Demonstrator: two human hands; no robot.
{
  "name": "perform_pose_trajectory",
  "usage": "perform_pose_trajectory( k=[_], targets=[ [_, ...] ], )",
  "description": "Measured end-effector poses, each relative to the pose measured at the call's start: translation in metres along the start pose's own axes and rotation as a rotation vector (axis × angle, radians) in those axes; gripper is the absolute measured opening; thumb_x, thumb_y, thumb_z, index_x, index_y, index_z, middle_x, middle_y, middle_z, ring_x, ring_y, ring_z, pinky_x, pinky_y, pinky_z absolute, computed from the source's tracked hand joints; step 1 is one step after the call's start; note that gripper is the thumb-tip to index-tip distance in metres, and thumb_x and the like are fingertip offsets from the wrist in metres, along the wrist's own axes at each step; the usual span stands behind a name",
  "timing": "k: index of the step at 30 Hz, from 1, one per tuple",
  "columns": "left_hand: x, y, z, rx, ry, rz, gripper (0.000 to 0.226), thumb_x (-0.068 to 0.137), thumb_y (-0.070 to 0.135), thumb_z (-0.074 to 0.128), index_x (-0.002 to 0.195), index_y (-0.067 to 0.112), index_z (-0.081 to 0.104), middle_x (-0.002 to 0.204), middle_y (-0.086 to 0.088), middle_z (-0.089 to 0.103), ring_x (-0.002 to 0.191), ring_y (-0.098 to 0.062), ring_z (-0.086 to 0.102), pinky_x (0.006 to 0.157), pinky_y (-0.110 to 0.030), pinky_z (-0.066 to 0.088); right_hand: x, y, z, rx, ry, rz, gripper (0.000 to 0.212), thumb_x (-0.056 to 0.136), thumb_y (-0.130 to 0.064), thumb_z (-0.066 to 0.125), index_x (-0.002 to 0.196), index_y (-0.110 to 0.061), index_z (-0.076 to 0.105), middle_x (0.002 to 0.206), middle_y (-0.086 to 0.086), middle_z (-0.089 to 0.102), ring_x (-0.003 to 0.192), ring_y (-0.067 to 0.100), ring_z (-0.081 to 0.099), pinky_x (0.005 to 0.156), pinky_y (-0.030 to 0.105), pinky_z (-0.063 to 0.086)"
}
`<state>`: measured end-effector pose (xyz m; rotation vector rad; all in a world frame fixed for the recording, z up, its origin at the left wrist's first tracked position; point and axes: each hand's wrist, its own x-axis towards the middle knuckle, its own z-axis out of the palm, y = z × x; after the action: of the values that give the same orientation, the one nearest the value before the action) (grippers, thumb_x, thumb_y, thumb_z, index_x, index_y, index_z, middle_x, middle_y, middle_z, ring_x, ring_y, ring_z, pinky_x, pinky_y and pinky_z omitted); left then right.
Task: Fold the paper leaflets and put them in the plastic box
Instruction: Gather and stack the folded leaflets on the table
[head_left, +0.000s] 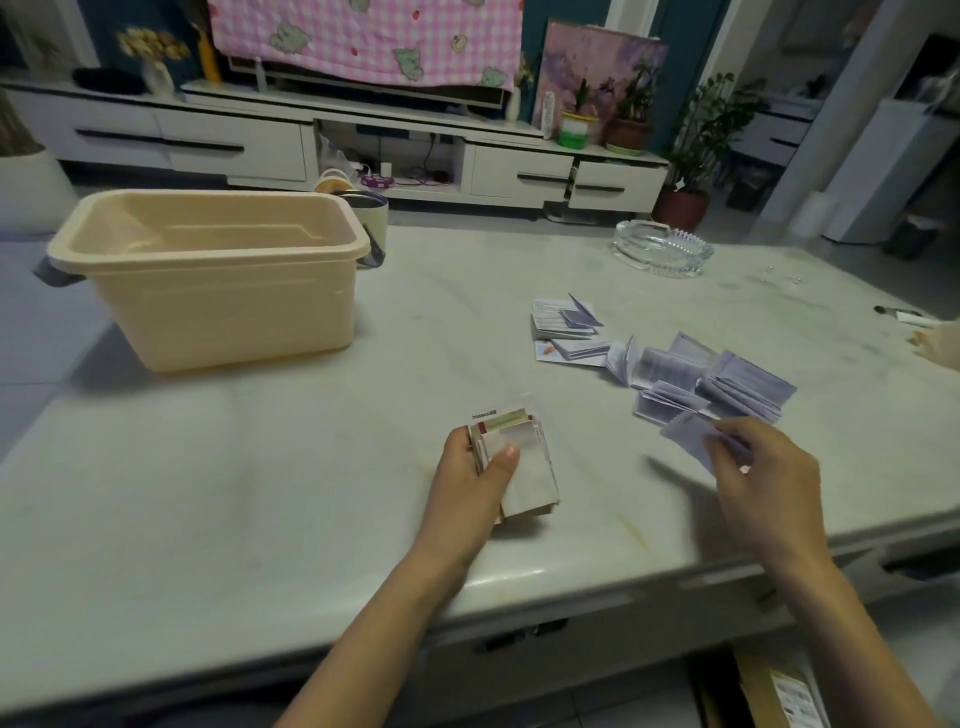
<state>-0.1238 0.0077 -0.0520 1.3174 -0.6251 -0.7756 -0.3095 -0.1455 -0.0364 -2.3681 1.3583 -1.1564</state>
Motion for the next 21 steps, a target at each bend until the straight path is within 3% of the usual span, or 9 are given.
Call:
perform_pose_trajectory(
  k=[2, 4, 6, 10, 14, 17, 19, 21],
  targets=[
    [0.001, 0.002, -0.001, -0.004, 0.017, -0.013, 0.013, 0.094, 0.013, 0.051, 0.095, 0.026, 0.050, 0.103, 0.007, 0.062, 0.092, -0.008, 0.060, 0.079, -0.019, 0.049, -0.009, -0.034, -0.009, 0.359, -0.027, 0.092, 0.004, 0.083, -0.006, 0.065, 0.083, -0.009, 0.066, 0.073, 0.000, 0.069, 0.067, 0.009, 0.058, 0.062, 0.011, 0.043],
    [0.001, 0.004, -0.002, -0.013, 0.046, -0.024, 0.013, 0.095, 0.012, 0.050, 0.096, 0.025, 0.049, 0.105, 0.003, 0.062, 0.094, -0.011, 0.060, 0.083, -0.024, 0.049, -0.023, -0.072, -0.010, 0.733, -0.210, 0.176, 0.008, 0.085, -0.003, 0.063, 0.081, -0.010, 0.065, 0.067, -0.004, 0.068, 0.060, 0.006, 0.058, 0.055, 0.015, 0.048],
    [-0.001, 0.005, -0.001, -0.013, 0.055, -0.027, 0.013, 0.095, 0.011, 0.050, 0.102, 0.022, 0.050, 0.110, -0.002, 0.062, 0.098, -0.015, 0.061, 0.086, -0.029, 0.051, -0.037, -0.099, 0.001, 0.905, -0.368, 0.216, 0.008, 0.086, -0.002, 0.059, 0.081, -0.006, 0.065, 0.065, 0.000, 0.066, 0.055, 0.009, 0.058, 0.049, 0.021, 0.049],
    [-0.005, 0.009, 0.002, -0.074, 0.042, -0.053, 0.018, 0.094, 0.010, 0.051, 0.111, 0.016, 0.050, 0.100, 0.001, 0.064, 0.076, -0.005, 0.063, 0.053, -0.015, 0.050, -0.054, -0.119, 0.031, 0.757, -0.322, 0.200, 0.012, 0.087, -0.011, 0.062, 0.076, -0.015, 0.067, 0.063, -0.003, 0.066, 0.054, 0.006, 0.055, 0.050, 0.022, 0.047],
    [-0.005, 0.009, 0.001, -0.158, 0.077, -0.072, 0.013, 0.097, 0.015, 0.042, 0.104, 0.013, 0.052, 0.094, 0.000, 0.064, 0.074, -0.006, 0.061, 0.057, -0.013, 0.048, -0.063, -0.124, 0.047, 0.612, -0.225, 0.179, 0.017, 0.086, -0.016, 0.062, 0.071, -0.023, 0.062, 0.065, -0.006, 0.064, 0.058, 0.004, 0.055, 0.054, 0.013, 0.042],
    [-0.008, 0.007, 0.004, -0.117, 0.031, -0.046, 0.030, 0.098, 0.034, 0.033, 0.111, 0.013, 0.051, 0.102, 0.000, 0.064, 0.084, -0.001, 0.064, 0.070, -0.014, 0.049, -0.068, -0.125, 0.058, 0.523, -0.215, 0.165, 0.017, 0.085, -0.018, 0.063, 0.069, -0.017, 0.057, 0.067, -0.004, 0.060, 0.061, 0.008, 0.052, 0.059, 0.022, 0.043],
    [-0.011, 0.007, 0.008, -0.090, -0.021, -0.041, 0.015, 0.100, 0.020, 0.036, 0.110, 0.013, 0.045, 0.093, 0.005, 0.061, 0.067, 0.010, 0.061, 0.057, -0.010, 0.047, -0.070, -0.122, 0.062, 0.454, -0.181, 0.112, 0.018, 0.084, -0.021, 0.064, 0.071, -0.016, 0.052, 0.075, -0.003, 0.056, 0.071, 0.014, 0.051, 0.065, 0.027, 0.041],
    [-0.011, 0.008, 0.008, -0.082, -0.049, -0.016, 0.016, 0.098, 0.004, 0.036, 0.109, 0.013, 0.042, 0.091, 0.007, 0.058, 0.058, 0.013, 0.059, 0.050, -0.008, 0.045, -0.069, -0.121, 0.063, 0.423, -0.147, 0.070, 0.015, 0.083, -0.022, 0.065, 0.089, -0.018, 0.052, 0.095, -0.005, 0.050, 0.090, 0.014, 0.049, 0.077, 0.023, 0.041]
  ],
)
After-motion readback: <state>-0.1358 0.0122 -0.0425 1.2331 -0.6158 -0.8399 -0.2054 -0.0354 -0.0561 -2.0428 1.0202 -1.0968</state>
